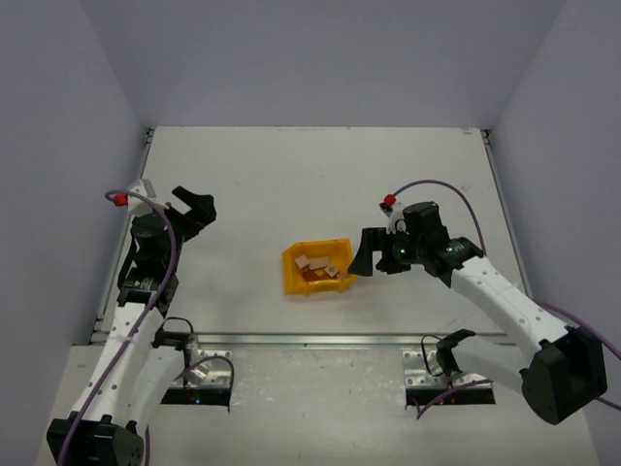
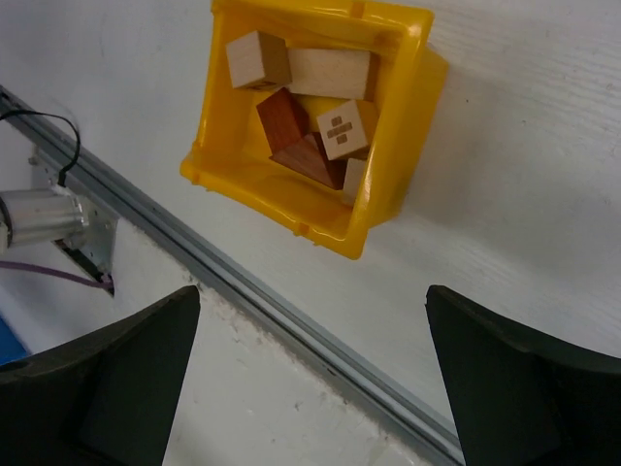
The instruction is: Build the wood block tower
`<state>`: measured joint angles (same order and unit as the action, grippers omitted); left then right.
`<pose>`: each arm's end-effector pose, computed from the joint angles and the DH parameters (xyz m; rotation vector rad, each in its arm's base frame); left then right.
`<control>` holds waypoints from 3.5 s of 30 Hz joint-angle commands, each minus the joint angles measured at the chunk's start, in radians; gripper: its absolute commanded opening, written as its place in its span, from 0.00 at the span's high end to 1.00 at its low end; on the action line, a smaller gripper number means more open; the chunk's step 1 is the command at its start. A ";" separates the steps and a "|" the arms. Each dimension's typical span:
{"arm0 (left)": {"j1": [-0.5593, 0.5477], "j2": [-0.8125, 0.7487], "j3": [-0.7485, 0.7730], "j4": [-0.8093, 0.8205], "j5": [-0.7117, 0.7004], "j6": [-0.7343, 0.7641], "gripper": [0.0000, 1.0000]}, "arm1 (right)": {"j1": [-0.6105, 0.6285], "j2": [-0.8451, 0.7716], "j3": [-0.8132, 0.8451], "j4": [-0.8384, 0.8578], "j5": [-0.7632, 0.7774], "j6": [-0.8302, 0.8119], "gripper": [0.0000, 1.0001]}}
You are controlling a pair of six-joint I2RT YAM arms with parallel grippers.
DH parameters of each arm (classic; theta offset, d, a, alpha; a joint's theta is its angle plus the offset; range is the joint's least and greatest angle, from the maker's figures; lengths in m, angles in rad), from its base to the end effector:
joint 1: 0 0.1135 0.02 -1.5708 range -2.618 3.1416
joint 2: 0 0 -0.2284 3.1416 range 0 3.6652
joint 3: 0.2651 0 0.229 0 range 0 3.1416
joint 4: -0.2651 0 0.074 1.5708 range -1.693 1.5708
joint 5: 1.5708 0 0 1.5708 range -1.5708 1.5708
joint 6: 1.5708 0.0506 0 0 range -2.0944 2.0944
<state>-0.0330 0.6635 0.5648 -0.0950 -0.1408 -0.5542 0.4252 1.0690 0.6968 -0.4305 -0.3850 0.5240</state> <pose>0.1878 0.0009 0.2682 -0.5551 1.6832 -0.3019 0.1942 0.1088 0.2023 -0.0727 2.4894 0.8889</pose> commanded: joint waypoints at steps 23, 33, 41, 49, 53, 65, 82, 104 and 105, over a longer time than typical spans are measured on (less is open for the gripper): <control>0.002 0.009 0.000 -0.016 -0.050 -0.018 0.00 | 0.248 0.531 0.252 0.126 0.660 -0.042 0.93; 0.002 -0.008 0.005 -0.045 -0.111 -0.027 0.00 | 0.297 0.505 0.358 0.113 0.974 -0.199 1.00; 0.001 -0.015 0.006 -0.058 -0.141 -0.033 0.00 | 0.297 0.458 0.418 0.349 1.092 -0.589 1.00; 0.002 -0.006 0.008 -0.064 -0.159 -0.037 0.00 | 0.297 0.606 0.577 0.483 1.200 -0.920 1.00; 0.002 -0.009 0.006 -0.065 -0.157 -0.041 0.00 | 0.299 0.644 0.641 0.484 1.195 -0.936 1.00; 0.001 -0.017 0.005 -0.072 -0.179 -0.044 0.00 | 0.416 0.845 0.548 1.286 1.393 -1.787 1.00; 0.002 -0.021 0.006 -0.078 -0.184 -0.043 0.00 | 0.551 0.934 0.472 1.406 1.438 -1.852 1.00; 0.001 -0.015 0.014 -0.085 -0.183 -0.039 0.00 | 0.608 1.014 0.530 1.718 1.448 -2.168 1.00; 0.002 -0.014 0.015 -0.086 -0.179 -0.038 0.00 | 0.604 1.015 0.523 1.697 1.455 -2.164 1.00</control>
<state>-0.0330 0.6544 0.5636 -0.2056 -0.3191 -0.5892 1.0391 2.1654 1.2264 1.2303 1.0546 -1.7370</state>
